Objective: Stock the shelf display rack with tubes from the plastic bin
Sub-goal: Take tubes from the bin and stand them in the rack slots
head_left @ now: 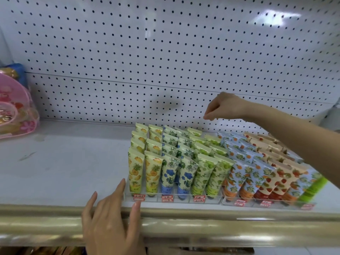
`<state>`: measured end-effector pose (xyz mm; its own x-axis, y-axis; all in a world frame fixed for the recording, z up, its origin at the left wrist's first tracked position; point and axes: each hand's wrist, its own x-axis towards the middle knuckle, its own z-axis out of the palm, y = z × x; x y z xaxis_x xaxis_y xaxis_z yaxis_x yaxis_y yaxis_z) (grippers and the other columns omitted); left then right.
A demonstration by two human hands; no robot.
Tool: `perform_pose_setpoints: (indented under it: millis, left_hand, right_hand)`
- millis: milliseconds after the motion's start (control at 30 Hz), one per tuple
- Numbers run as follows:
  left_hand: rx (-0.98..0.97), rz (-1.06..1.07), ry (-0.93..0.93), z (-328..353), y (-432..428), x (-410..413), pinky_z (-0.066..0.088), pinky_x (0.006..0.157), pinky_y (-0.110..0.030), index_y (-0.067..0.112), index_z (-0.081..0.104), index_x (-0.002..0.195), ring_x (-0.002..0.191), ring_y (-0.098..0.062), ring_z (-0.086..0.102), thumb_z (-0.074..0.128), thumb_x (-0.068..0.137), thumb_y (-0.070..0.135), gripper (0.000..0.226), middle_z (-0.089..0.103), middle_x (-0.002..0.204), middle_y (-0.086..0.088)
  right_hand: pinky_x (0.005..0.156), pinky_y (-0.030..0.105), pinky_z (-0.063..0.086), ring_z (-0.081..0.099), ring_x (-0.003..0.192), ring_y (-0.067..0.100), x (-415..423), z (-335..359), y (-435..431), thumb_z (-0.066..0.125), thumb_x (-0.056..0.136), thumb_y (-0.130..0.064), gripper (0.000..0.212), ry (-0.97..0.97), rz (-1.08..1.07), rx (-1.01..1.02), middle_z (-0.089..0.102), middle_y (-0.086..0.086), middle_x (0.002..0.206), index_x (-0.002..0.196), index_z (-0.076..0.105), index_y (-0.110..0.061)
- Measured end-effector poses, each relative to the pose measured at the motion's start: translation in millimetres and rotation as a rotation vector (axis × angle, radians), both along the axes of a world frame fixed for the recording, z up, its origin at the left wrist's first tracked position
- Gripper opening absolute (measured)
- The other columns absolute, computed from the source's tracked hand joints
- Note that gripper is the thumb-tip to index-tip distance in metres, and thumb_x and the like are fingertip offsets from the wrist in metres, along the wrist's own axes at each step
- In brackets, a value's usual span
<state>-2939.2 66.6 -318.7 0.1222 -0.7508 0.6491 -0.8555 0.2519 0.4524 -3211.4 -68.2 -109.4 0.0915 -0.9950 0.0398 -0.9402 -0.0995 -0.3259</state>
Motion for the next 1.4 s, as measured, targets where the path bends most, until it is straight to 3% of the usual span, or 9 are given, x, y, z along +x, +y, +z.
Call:
perform_pose_setpoints:
  millis: [133,333,533,633,833,1033,1167,1300,1400]
  left_hand:
    - [0.044,0.011,0.021,4.7,1.5,-1.6,0.031,0.104,-0.039,0.005,0.066,0.119,0.081,-0.025,0.069,0.022,0.098,0.053,0.068,0.074,0.090,-0.009]
    - [0.118,0.035,0.000,6.2,2.6,-3.0,0.028,0.104,-0.036,0.007,0.062,0.125,0.089,-0.022,0.066,0.019,0.098,0.055,0.070,0.073,0.096,-0.007]
    - [0.093,0.003,-0.007,6.5,2.5,-1.0,0.031,0.102,-0.036,0.005,0.066,0.119,0.080,-0.023,0.068,0.022,0.098,0.052,0.068,0.074,0.087,-0.008]
    - [0.073,-0.041,0.008,8.7,3.6,1.0,0.030,0.104,-0.027,0.003,0.068,0.115,0.071,-0.023,0.067,0.024,0.098,0.050,0.067,0.071,0.075,-0.005]
    - [0.159,-0.058,0.024,13.8,-4.5,5.2,0.016,0.107,-0.012,0.004,0.070,0.111,0.062,-0.021,0.067,0.017,0.096,0.055,0.075,0.065,0.061,0.003]
    - [0.177,-0.073,0.008,8.3,-4.8,7.7,0.019,0.106,-0.015,0.006,0.068,0.114,0.067,-0.021,0.067,0.020,0.096,0.052,0.069,0.067,0.067,0.003]
    - [0.147,-0.092,-0.004,9.4,-2.5,6.9,0.020,0.107,-0.016,0.004,0.069,0.113,0.068,-0.021,0.067,0.022,0.097,0.050,0.068,0.069,0.071,-0.001]
    - [0.097,-0.088,0.009,9.5,-0.5,4.0,0.025,0.106,-0.020,0.004,0.070,0.112,0.069,-0.017,0.064,0.023,0.098,0.048,0.066,0.067,0.068,-0.001]
    - [0.079,-0.066,0.014,9.1,0.9,2.1,0.026,0.106,-0.022,0.003,0.069,0.112,0.067,-0.022,0.067,0.024,0.098,0.046,0.064,0.070,0.072,-0.003]
  right_hand:
    - [0.071,0.021,0.048,0.060,0.080,0.008,10.8,-1.3,-23.6,0.059,0.092,-0.027,0.024,0.000,0.080,0.141,0.068,0.000,0.091,0.101,0.070,-0.008]
    - [0.083,0.025,0.051,0.065,0.093,0.010,21.9,-20.2,-56.1,0.057,0.093,-0.035,0.028,0.020,0.157,0.315,0.069,0.000,0.100,0.104,0.069,-0.012]
    - [0.087,0.029,0.053,0.069,0.094,0.016,14.5,-29.7,-62.1,0.052,0.094,-0.043,0.039,-0.115,0.133,0.470,0.072,0.006,0.103,0.107,0.070,-0.010]
    - [0.095,0.035,0.051,0.067,0.103,0.023,7.8,-30.6,-66.6,0.045,0.096,-0.047,0.049,-0.208,0.104,0.560,0.071,0.011,0.110,0.115,0.066,-0.007]
    - [0.086,0.025,0.052,0.055,0.122,0.026,8.4,-30.9,-70.3,0.037,0.096,-0.052,0.057,-0.314,0.143,0.697,0.056,0.012,0.134,0.124,0.061,-0.008]
    - [0.099,0.030,0.041,0.035,0.136,0.025,18.2,-29.4,-65.8,0.031,0.096,-0.055,0.049,-0.316,0.185,0.791,0.030,0.012,0.153,0.107,0.065,-0.023]
    - [0.089,0.025,0.047,0.039,0.134,0.028,23.6,-30.0,-61.6,0.029,0.096,-0.057,0.047,-0.282,0.178,0.788,0.032,0.009,0.152,0.103,0.063,-0.025]
    - [0.079,0.021,0.049,0.023,0.139,0.039,23.6,-30.8,-59.9,0.030,0.095,-0.056,0.046,-0.282,0.170,0.769,0.033,0.008,0.150,0.103,0.062,-0.023]
    - [0.079,0.020,0.050,0.024,0.138,0.038,22.8,-30.7,-58.3,0.031,0.095,-0.056,0.046,-0.284,0.175,0.763,0.039,0.005,0.146,0.104,0.061,-0.023]
